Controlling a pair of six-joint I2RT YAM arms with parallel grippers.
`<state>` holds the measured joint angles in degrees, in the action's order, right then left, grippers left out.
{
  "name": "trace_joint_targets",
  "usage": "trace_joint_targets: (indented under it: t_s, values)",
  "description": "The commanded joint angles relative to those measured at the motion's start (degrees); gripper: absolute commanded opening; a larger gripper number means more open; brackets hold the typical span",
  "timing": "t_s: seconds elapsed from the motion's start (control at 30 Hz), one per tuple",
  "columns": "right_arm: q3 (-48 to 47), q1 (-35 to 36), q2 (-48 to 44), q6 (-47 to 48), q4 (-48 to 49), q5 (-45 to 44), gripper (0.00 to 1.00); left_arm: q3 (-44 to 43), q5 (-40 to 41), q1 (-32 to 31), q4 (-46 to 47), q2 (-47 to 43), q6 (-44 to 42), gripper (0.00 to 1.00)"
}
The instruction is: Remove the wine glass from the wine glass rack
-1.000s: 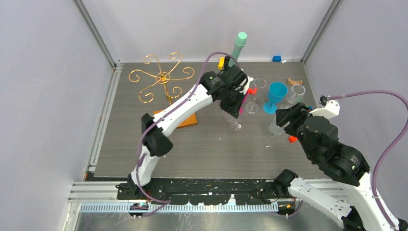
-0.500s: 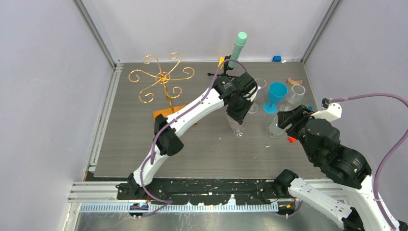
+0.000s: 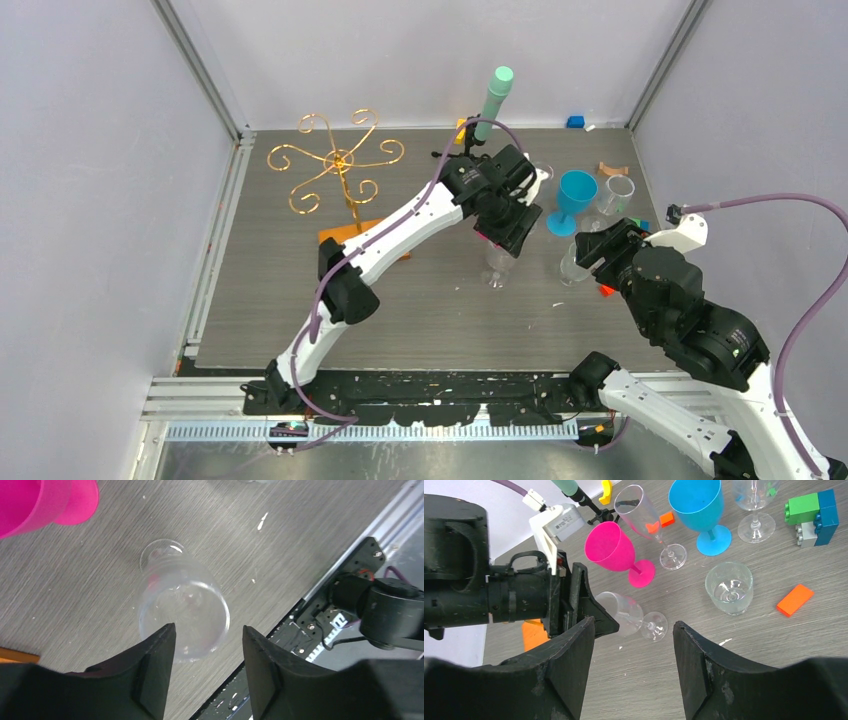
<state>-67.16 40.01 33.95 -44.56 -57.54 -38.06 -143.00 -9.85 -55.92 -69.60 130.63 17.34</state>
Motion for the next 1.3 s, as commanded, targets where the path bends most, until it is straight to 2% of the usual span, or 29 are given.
trace_joint_targets:
  t_s: [0.0,0.27,0.37,0.43,0.57,0.63,0.87,0.97,1.03,1.1,1.27]
  values:
    - [-0.62,0.24,-0.59,-0.98,0.8,-0.47,0.64,-1.41,-3.81,0.02,4.93,-8.33,-0.69,0.56]
    - [-2.21,0.24,-0.51,0.22,0.42,0.25,0.68,5.98,-2.38,0.03,9.9,-18.02,-0.82,0.73]
    - [-2.93,0.24,-0.48,0.66,0.3,0.27,0.72,8.24,0.66,0.02,9.69,-21.91,-0.64,0.83]
    - [-3.32,0.24,-0.39,1.0,0.07,-0.07,0.76,12.58,6.32,-0.17,10.72,-25.83,0.38,0.85]
    - [-3.24,0.23,-0.42,1.64,0.12,-1.9,0.84,27.2,17.87,-1.29,15.78,-38.13,1.07,0.89]
    - [-3.46,0.24,0.21,2.15,0.13,-3.22,0.89,33.68,24.37,-1.38,16.33,-44.31,2.1,0.99]
    - [-4.85,0.24,2.02,4.02,1.13,-5.15,0.91,45.51,44.9,-1.38,10.15,-64.23,11.27,1.0]
    - [-5.36,0.24,3.28,4.69,1.56,-5.18,0.92,47.11,48.81,-1.38,3.85,-70.81,17.82,1.0]
    - [-5.56,0.24,3.85,5.11,2.0,-5.2,0.92,48.09,49.88,-1.38,2.25,-75.57,19.31,1.0]
    - [-5.61,0.24,4.26,5.5,2.48,-5.37,0.92,49.55,52.0,-1.38,2.43,-80.01,18.59,1.0]
    - [-6.61,0.24,4.73,6.61,2.57,-6.92,0.92,55.02,54.19,-1.37,4.91,-90.78,8.04,1.0]
